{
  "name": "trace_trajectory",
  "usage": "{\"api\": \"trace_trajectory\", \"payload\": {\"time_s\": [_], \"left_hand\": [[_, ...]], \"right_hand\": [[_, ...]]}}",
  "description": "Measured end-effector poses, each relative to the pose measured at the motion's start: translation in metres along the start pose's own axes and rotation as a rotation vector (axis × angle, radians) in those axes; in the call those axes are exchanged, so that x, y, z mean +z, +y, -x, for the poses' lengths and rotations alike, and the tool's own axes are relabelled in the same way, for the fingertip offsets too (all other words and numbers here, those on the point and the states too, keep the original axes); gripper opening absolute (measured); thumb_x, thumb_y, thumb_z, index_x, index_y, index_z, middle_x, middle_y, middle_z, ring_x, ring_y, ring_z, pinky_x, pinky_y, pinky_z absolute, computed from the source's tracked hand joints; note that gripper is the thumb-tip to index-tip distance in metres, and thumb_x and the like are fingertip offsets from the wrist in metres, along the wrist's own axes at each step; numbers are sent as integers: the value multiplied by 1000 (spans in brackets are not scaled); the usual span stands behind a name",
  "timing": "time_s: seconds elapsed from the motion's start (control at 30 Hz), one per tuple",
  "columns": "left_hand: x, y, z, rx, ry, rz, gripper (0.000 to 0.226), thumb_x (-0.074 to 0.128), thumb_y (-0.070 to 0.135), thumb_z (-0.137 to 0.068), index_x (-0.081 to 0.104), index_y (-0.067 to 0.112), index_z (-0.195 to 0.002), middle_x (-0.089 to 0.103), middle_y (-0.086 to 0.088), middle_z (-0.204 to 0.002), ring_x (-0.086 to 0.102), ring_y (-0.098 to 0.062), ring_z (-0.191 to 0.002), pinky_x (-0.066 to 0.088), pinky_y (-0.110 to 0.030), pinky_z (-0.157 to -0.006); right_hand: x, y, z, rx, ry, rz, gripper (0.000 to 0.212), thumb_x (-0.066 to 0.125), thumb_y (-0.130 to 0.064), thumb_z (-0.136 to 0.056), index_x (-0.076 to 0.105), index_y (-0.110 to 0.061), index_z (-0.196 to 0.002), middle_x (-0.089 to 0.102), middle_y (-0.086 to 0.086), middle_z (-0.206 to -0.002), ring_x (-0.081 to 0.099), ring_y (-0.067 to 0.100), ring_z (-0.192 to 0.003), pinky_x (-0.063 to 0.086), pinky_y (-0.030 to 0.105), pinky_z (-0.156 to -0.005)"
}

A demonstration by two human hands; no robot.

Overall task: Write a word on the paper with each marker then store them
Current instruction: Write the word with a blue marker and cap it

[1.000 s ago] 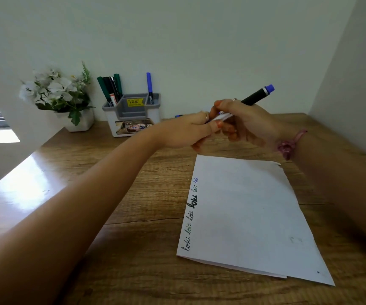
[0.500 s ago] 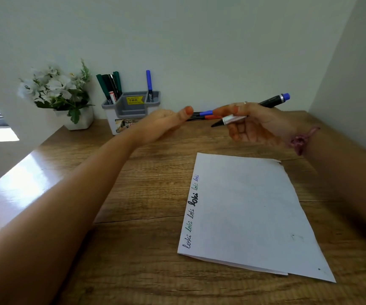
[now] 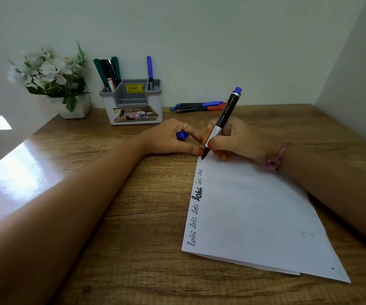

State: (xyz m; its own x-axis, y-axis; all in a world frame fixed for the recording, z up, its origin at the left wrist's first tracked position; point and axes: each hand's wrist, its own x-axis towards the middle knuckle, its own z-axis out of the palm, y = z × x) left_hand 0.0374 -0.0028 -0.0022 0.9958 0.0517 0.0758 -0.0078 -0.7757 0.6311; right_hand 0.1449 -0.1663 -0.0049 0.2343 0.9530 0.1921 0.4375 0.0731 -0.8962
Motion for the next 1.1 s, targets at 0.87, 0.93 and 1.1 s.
{"api": "trace_trajectory", "payload": {"time_s": [0.87, 0.93, 1.1], "left_hand": [[1, -1, -2, -15, -22, 94, 17, 73, 33, -67, 66, 38, -81, 67, 16, -81, 55, 1, -72, 40, -4, -62], [0, -2, -3, -20, -27, 88, 18, 74, 25, -72, 65, 36, -82, 66, 27, -76, 57, 10, -74, 39, 0, -62], [0, -5, -5, -16, -40, 77, 17, 73, 22, -74, 65, 33, -83, 64, 34, -72, 57, 12, -72, 39, 0, -63]], "right_hand": [[2, 19, -9, -68, -53, 117, 20, 64, -30, -66, 53, -13, -66, 51, -9, -58, 47, 3, -54, 37, 17, -52], [2, 19, -10, -61, -55, 109, 19, 65, -32, -68, 55, -16, -69, 52, -8, -58, 48, 3, -52, 38, 16, -51], [2, 19, -11, -57, -71, 98, 28, 64, -33, -67, 56, -7, -74, 52, -3, -59, 47, 4, -49, 39, 16, -48]]}}
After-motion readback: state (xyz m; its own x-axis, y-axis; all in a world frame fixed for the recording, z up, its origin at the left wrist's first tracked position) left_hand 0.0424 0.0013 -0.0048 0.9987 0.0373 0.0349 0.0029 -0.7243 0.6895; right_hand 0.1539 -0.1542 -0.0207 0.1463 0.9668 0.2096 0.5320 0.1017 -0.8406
